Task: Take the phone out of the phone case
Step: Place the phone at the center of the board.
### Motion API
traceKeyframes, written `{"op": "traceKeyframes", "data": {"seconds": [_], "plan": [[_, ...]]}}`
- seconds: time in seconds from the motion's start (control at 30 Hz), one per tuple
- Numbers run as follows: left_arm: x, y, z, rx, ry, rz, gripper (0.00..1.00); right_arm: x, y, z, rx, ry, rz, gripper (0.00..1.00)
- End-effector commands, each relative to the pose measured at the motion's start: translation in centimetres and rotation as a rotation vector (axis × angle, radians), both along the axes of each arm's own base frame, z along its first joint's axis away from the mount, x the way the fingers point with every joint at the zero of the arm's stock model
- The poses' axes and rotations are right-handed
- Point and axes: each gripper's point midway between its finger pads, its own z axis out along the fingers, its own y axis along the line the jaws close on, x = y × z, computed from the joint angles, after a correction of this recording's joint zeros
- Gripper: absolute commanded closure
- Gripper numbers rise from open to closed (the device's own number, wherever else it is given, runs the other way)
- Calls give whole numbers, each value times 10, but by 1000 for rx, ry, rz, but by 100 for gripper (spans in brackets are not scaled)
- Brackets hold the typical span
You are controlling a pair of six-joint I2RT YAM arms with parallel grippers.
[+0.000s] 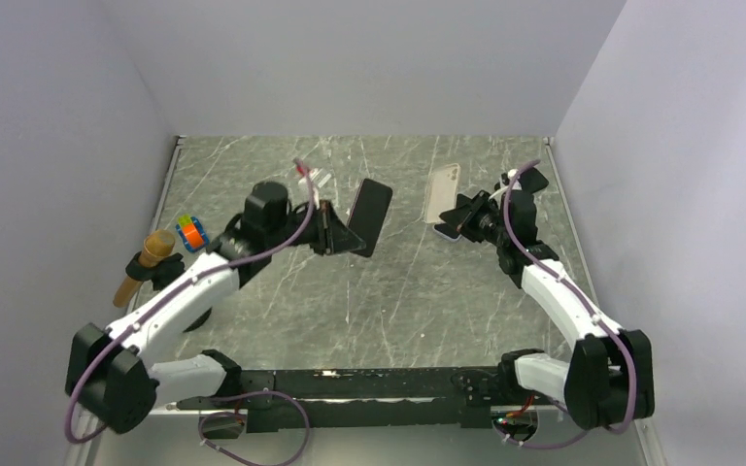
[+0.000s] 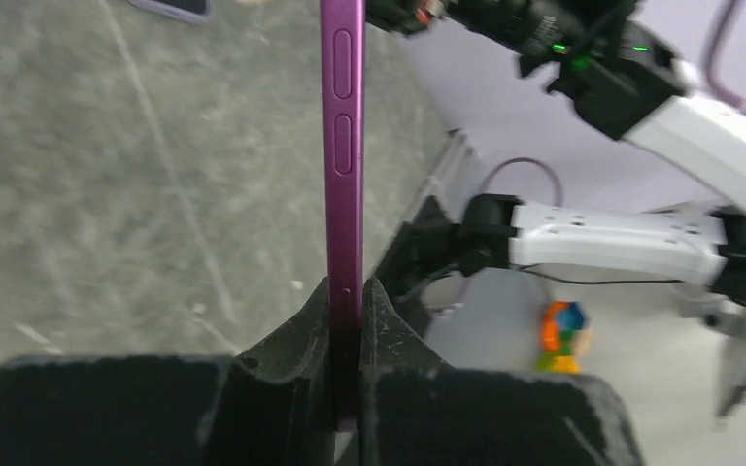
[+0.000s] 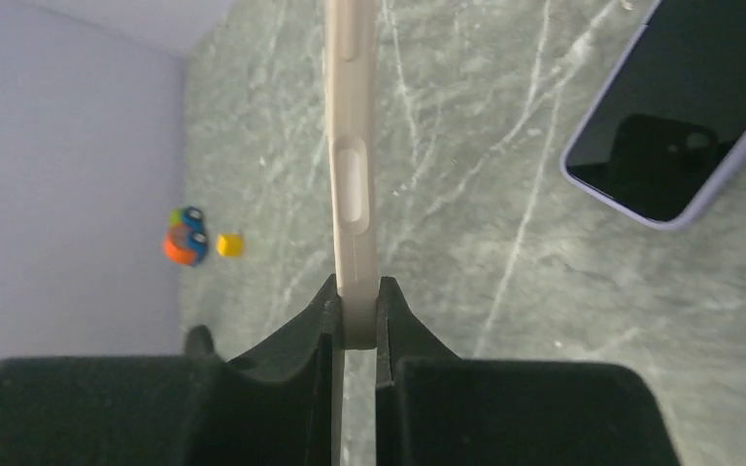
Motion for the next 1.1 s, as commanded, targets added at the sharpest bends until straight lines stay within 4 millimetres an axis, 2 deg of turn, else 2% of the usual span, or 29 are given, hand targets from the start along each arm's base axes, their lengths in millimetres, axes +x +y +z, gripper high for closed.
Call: {"op": "traceKeyframes", "data": {"seconds": [0.0,0.1,0.2,0.27,0.37,0.4,0.43,0.53,0.63,0.67,0.8,0.97,1.07], "plan": [[26,17,-17,312,-190,-141,100,-16,-24,24,-246,-75,11,100],[59,26,-39,380,-75,-160,100,-33,-34,24,-292,-89,-10,100],[86,20,-59,395,-12,-177,100,-50,-42,24,-329,-80,-22,100],[108,15,-73,411,31,-172,100,-58,-45,30,-342,-94,-20,100],[141,-5,-82,424,54,-270,100,-69,-40,35,-330,-106,20,100],[164,-12,-73,433,17,-270,100,-72,-37,35,-320,-109,38,100],[182,-14,-82,469,30,-274,100,-76,-34,34,-310,-109,58,100],[212,-22,-104,487,62,-313,100,-87,-29,27,-294,-82,95,100],[233,-30,-114,404,65,-291,100,-98,-29,25,-297,-70,107,100],[238,-27,-119,378,89,-257,100,-100,-31,26,-304,-74,99,100],[276,5,-130,295,162,-25,100,-105,-36,31,-316,-91,81,100],[300,40,-133,260,161,150,100,-102,-28,27,-285,-82,109,100],[311,65,-145,221,239,230,100,-101,-25,24,-265,-73,117,100]]}}
